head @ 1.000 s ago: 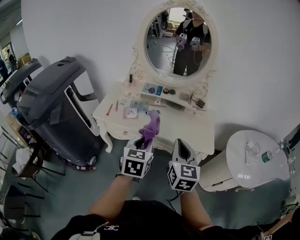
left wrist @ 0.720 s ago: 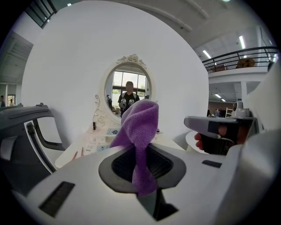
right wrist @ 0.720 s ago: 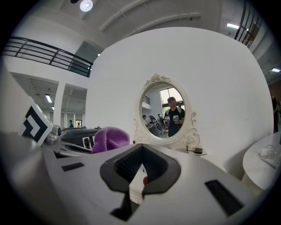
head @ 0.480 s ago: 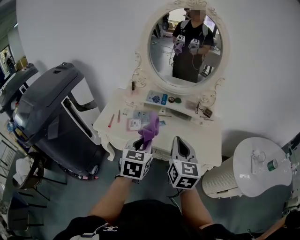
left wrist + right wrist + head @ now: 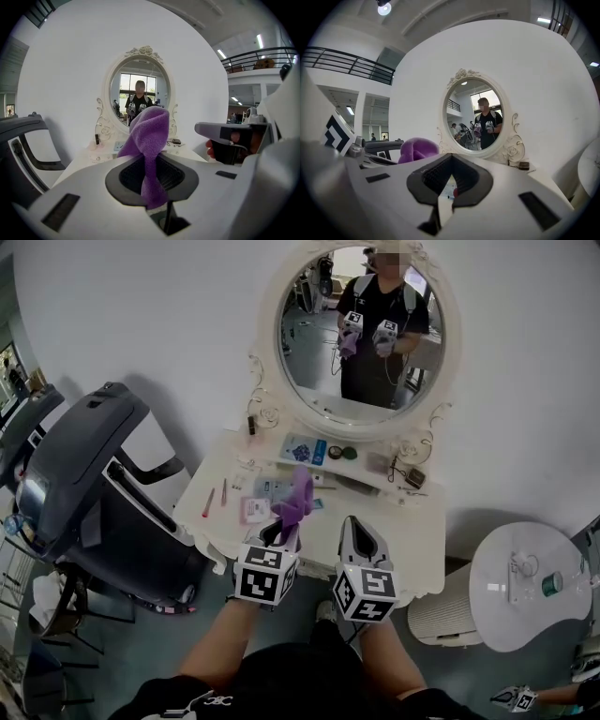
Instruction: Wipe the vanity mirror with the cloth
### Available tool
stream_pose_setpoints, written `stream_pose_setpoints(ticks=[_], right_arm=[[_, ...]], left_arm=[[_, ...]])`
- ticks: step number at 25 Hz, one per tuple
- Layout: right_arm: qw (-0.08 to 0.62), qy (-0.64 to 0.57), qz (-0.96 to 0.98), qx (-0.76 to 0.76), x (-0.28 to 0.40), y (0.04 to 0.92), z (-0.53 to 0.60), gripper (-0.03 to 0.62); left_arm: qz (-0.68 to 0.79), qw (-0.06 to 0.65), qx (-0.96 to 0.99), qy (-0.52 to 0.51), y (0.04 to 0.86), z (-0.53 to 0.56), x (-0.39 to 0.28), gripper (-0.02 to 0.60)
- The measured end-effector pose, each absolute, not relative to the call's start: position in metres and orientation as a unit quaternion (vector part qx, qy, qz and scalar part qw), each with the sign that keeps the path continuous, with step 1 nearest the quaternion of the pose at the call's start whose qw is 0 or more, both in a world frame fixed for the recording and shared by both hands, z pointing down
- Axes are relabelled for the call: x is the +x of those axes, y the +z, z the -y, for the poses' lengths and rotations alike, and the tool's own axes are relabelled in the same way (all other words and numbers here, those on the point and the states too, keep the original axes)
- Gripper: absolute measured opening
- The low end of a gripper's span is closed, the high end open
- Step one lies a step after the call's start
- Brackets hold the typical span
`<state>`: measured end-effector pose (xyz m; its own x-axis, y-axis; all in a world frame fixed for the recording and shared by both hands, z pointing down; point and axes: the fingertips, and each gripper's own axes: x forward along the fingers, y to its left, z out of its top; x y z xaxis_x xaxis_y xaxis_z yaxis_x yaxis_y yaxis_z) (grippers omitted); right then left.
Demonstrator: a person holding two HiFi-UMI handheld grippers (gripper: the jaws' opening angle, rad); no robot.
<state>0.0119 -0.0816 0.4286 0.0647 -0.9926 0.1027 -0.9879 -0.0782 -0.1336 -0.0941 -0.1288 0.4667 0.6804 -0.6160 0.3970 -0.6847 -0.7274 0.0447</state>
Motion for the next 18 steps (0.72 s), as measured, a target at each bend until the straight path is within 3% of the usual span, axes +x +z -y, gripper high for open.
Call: stream_pose_setpoints(ticks=[18], right_arm=[[0.006, -0.087, -0.734, -0.674, 0.112, 0.412, 0.210, 0.009]], left_arm=[[0.434, 0.052, 0.885, 0.159, 0.408, 0.279, -0.005, 0.058]])
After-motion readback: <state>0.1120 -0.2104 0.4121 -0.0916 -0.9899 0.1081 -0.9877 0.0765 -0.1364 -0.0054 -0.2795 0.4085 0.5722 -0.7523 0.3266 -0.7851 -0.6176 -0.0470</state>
